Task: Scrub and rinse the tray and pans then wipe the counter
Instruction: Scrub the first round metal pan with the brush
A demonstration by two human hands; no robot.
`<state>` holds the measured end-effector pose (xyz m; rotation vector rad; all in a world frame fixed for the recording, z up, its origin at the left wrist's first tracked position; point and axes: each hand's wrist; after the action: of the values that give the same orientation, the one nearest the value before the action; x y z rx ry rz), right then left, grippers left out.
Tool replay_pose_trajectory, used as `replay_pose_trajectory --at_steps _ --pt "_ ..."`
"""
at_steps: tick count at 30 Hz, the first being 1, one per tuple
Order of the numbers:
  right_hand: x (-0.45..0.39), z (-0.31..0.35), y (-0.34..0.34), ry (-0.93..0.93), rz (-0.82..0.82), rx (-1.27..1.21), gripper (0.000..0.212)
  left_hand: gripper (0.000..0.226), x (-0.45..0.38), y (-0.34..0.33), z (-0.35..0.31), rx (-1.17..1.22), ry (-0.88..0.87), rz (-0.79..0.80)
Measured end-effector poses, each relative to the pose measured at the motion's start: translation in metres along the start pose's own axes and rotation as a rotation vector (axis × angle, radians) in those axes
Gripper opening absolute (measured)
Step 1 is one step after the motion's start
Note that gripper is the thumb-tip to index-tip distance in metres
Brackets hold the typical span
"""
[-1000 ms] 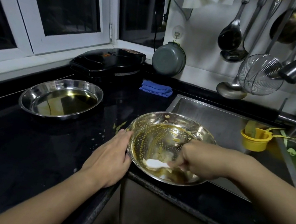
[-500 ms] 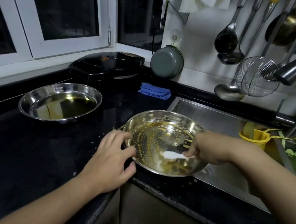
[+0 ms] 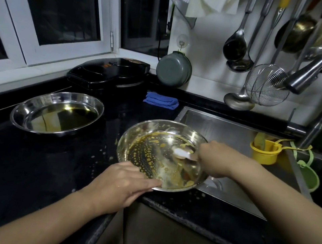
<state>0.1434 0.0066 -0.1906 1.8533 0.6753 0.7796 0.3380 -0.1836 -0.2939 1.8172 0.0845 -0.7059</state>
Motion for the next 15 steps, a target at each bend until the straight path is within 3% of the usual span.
replay_pose_trajectory --at_steps 4,6,8,10,12,15 --pt "0.007 0.000 0.006 0.057 -0.062 -0.103 0.044 0.030 -0.030 0.003 -0.025 -0.131 0.028 0.127" --pt "0.008 -0.004 0.008 0.042 -0.096 -0.135 0.043 0.037 -0.047 0.001 -0.042 -0.148 0.112 0.182" --pt "0.010 -0.009 0.009 -0.002 -0.129 -0.159 0.042 0.046 -0.058 0.005 -0.060 0.048 0.271 0.234" --pt "0.010 -0.017 0.007 -0.047 -0.172 -0.159 0.028 0.057 -0.063 0.016 -0.068 0.210 0.390 0.239" --pt "0.014 -0.023 0.006 -0.079 -0.181 -0.151 0.020 0.062 -0.057 0.031 -0.062 0.193 0.440 0.229" --pt "0.023 -0.025 0.007 -0.085 -0.206 -0.134 0.035 0.073 -0.032 0.061 -0.033 0.043 0.441 0.306"
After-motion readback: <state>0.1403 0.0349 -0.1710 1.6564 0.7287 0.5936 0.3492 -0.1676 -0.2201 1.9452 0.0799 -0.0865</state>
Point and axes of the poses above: each hand's wrist, its own x-axis away from the middle knuckle, its own y-axis out of the back of the hand, z = x × y, and after that the axes turned 11 degrees about x, right-handed
